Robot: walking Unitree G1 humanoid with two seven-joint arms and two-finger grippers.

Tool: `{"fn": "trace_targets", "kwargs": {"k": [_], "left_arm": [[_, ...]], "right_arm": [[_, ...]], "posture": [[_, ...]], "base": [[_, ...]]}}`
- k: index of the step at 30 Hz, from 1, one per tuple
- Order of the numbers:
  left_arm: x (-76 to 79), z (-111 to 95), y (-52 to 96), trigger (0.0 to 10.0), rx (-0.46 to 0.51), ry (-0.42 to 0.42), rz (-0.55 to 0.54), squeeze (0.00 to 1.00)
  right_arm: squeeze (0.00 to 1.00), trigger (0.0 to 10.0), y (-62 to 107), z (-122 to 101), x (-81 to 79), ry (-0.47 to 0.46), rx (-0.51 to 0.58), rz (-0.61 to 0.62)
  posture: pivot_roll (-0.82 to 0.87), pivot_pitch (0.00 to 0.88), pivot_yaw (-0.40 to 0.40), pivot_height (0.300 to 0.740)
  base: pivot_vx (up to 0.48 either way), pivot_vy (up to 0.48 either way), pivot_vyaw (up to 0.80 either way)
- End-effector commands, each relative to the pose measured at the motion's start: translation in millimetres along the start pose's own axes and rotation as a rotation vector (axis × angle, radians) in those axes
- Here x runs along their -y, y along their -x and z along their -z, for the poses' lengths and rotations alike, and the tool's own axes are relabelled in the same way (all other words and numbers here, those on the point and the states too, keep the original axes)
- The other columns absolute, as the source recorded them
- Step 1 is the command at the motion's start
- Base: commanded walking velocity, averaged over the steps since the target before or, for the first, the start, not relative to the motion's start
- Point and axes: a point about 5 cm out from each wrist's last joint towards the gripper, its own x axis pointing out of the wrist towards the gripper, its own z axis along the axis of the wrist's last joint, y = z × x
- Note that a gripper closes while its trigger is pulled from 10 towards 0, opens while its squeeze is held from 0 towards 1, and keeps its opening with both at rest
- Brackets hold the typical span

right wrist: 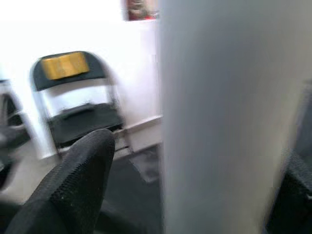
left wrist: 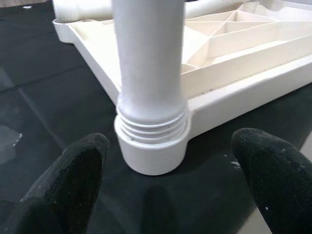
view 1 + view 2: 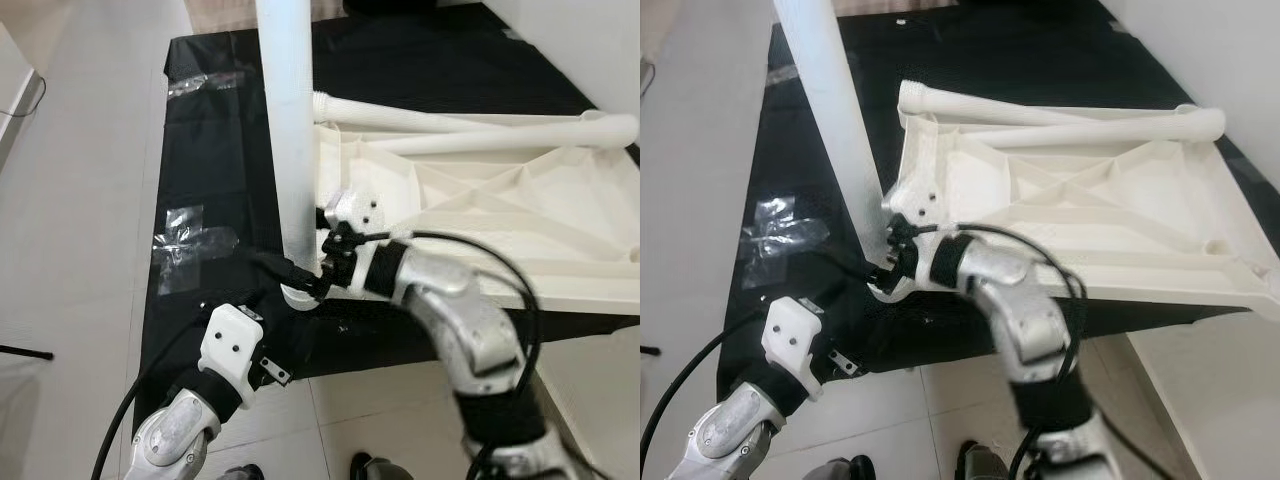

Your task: Building children table

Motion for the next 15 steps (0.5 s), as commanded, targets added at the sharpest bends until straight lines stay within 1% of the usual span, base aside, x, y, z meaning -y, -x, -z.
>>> {"fn": "trace_targets", "kwargs": {"k": [1,2,3,4,5,6,8,9,10,12,13,15], "left_arm": [[2.8,3,3.9,10.0,-0.018,0.007,-0.003,0.00],[3.3,3,4.6,10.0,-0.018,0.006,-0.004,0.00],[3.3,3,4.6,10.0,-0.018,0.006,-0.004,0.00],[3.6,2,5.1,10.0,-0.018,0.005,-0.005,0.00],[3.6,2,5.1,10.0,-0.018,0.005,-0.005,0.00],[4.8,1,6.9,10.0,-0.019,0.004,-0.007,0.00],[6.0,1,9.2,10.0,-0.021,0.004,-0.007,0.00],[6.0,1,9.2,10.0,-0.021,0.004,-0.007,0.00],[6.6,0,10.2,10.0,-0.023,0.004,-0.007,0.00],[7.0,0,11.0,10.0,-0.023,0.004,-0.007,0.00],[7.2,0,11.7,10.0,-0.024,0.004,-0.007,0.00],[7.6,0,12.5,10.0,-0.025,0.004,-0.007,0.00]], "right_arm": [[0.00,10.0,-2.8,2,0.4,-0.010,0.004,-0.123],[0.00,10.0,-2.2,1,6.8,-0.007,-0.003,-0.137],[0.00,10.0,-2.2,1,6.8,-0.007,-0.003,-0.137],[0.00,10.0,-2.5,1,12.5,-0.002,-0.009,-0.143],[0.00,10.0,-2.5,1,12.5,-0.002,-0.009,-0.143],[0.00,10.0,-2.3,-1,22.2,0.003,-0.017,-0.186],[0.00,10.0,-1.0,-5,27.3,-0.007,-0.019,-0.270],[0.00,10.0,-1.0,-5,27.3,-0.007,-0.019,-0.270],[0.00,4.6,-0.6,-7,29.3,-0.008,-0.023,-0.301],[0.00,4.6,-0.1,-7,31.0,-0.008,-0.026,-0.324],[0.00,0.0,0.5,-8,32.4,-0.007,-0.028,-0.345],[0.00,0.0,0.9,-9,34.4,-0.007,-0.029,-0.366]], "posture": [[0.04,0.234,-0.023,0.740],[0.05,0.238,-0.024,0.740],[0.05,0.238,-0.024,0.740],[0.05,0.238,-0.024,0.740],[0.05,0.238,-0.024,0.740],[0.06,0.249,-0.027,0.740],[0.07,0.259,-0.028,0.740],[0.07,0.259,-0.028,0.740],[0.08,0.264,-0.030,0.740],[0.08,0.266,-0.029,0.740],[0.08,0.269,-0.029,0.740],[0.08,0.273,-0.030,0.740]], "base": [[0.000,0.000,0.00],[0.000,0.000,0.00],[0.000,0.000,0.00],[0.000,0.000,0.00],[0.000,0.000,0.00],[0.000,0.000,0.00],[0.000,0.000,0.00],[0.000,0.000,0.00],[0.000,0.000,0.00],[0.000,0.000,0.00],[0.000,0.000,0.00],[0.000,0.000,0.00]]}}
